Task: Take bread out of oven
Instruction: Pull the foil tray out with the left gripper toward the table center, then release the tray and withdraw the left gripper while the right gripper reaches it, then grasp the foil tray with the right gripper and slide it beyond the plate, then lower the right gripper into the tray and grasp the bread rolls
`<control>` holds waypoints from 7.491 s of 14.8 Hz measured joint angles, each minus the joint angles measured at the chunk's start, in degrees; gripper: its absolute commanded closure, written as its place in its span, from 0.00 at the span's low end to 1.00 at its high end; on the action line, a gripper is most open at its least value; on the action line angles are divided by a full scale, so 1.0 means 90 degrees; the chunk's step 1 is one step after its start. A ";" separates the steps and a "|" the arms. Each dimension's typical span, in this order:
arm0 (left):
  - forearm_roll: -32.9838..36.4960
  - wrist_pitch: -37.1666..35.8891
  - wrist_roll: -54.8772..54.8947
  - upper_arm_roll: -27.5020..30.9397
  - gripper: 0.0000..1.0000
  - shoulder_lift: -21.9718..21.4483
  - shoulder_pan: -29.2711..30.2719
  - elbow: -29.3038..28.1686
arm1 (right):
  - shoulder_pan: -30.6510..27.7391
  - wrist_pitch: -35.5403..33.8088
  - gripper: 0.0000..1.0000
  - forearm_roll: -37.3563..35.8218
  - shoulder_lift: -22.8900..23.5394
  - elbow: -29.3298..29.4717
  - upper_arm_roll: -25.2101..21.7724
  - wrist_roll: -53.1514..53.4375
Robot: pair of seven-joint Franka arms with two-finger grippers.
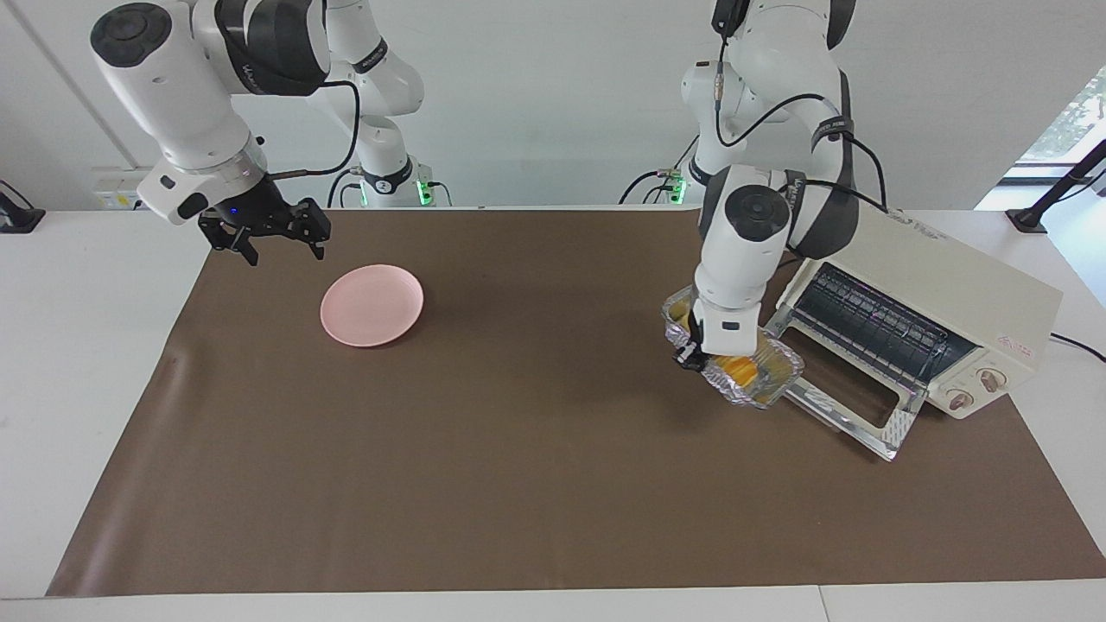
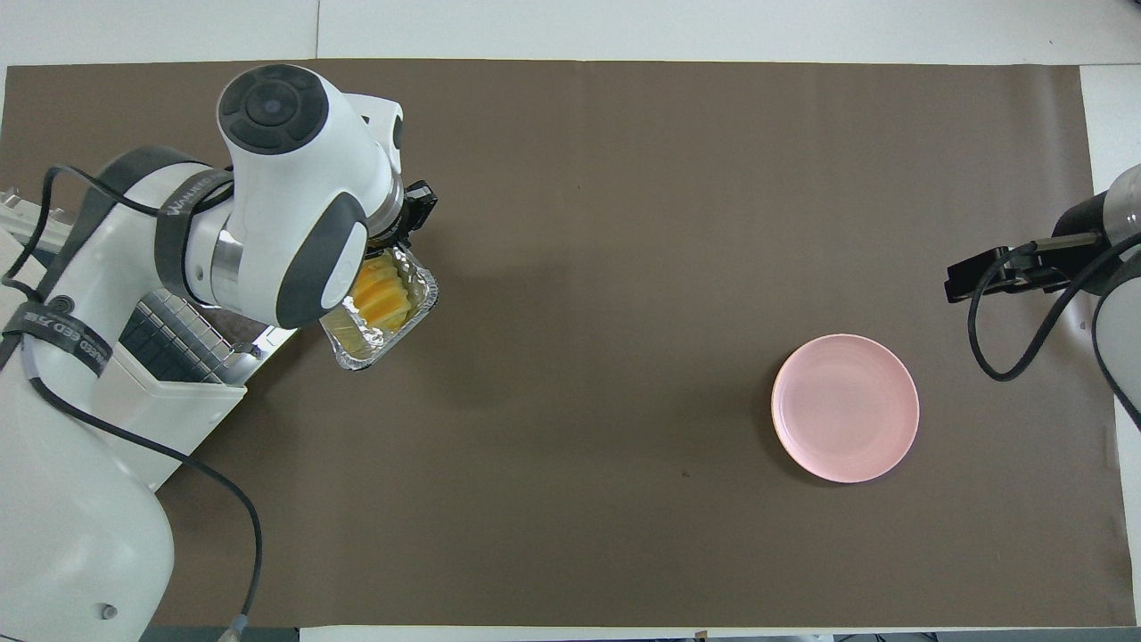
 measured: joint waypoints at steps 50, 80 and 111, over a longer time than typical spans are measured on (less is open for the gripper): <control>0.0019 -0.2524 0.5798 0.0380 0.00 -0.1988 0.2561 0.0099 | 0.1709 0.3080 0.00 0.0065 0.1652 -0.0766 0.1569 0.3354; -0.0226 -0.2625 0.5948 0.0314 0.00 -0.2529 0.2316 -0.0390 | 0.1149 0.4600 1.00 0.0062 0.1943 -0.1434 0.1502 0.4140; -0.0226 -0.2625 0.5948 0.0314 0.00 -0.2535 0.2316 -0.0390 | -0.1677 0.3614 0.00 0.0639 0.2389 -0.0702 0.1526 -0.0304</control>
